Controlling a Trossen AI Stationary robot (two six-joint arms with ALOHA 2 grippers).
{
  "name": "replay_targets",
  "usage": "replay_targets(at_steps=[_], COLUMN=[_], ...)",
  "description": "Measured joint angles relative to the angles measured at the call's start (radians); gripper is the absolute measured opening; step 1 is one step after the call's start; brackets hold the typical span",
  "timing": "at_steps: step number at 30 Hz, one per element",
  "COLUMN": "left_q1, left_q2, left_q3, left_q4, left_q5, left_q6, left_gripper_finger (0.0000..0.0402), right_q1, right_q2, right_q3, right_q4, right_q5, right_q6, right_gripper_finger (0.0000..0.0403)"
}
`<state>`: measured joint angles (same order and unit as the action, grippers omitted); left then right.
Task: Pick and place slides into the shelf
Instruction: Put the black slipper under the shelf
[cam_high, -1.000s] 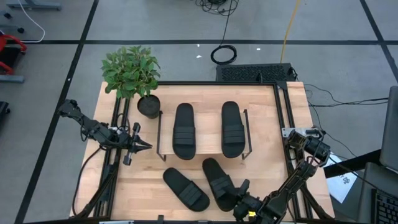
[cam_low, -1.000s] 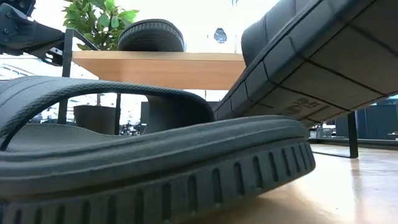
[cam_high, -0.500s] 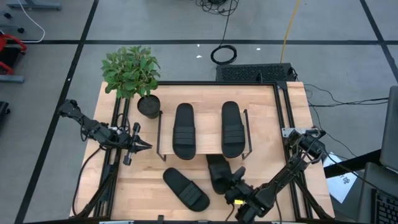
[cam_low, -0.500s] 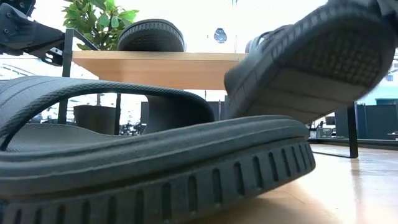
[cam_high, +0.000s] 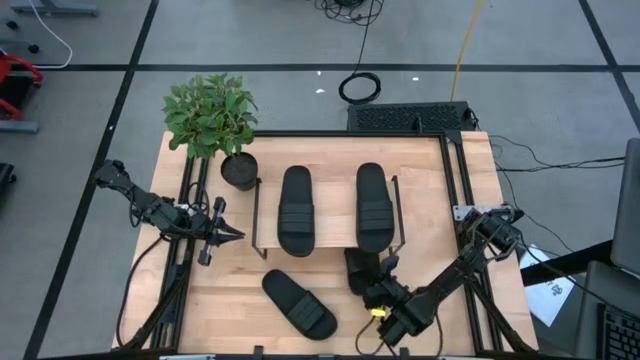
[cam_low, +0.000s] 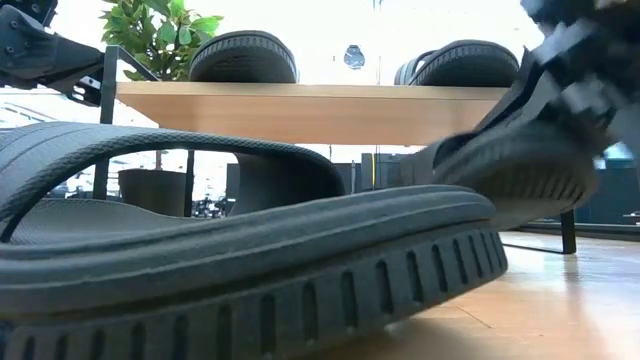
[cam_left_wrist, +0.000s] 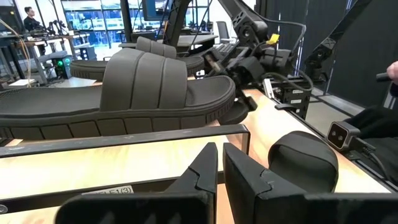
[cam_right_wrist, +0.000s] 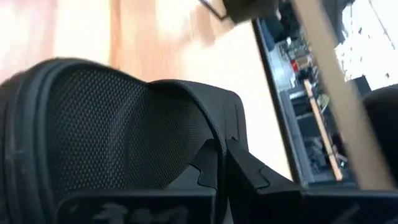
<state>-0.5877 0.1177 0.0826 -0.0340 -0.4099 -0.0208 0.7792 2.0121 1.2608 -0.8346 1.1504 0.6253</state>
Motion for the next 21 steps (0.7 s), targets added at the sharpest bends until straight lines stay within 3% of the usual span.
replay_targets(at_steps=[21], left_q1=[0.000], left_q2=[0.000], left_q3=[0.000], left_q4=[0.000], left_q5=[0.000], left_q6=[0.000], left_gripper_finger=[0.0026], right_q1=[-0.075], right_q2=[0.000], right_q3=[-0.097], right_q4=[0.079], right_q5=[-0.098], right_q6=[0.047], right_gripper_finger=[0.0003])
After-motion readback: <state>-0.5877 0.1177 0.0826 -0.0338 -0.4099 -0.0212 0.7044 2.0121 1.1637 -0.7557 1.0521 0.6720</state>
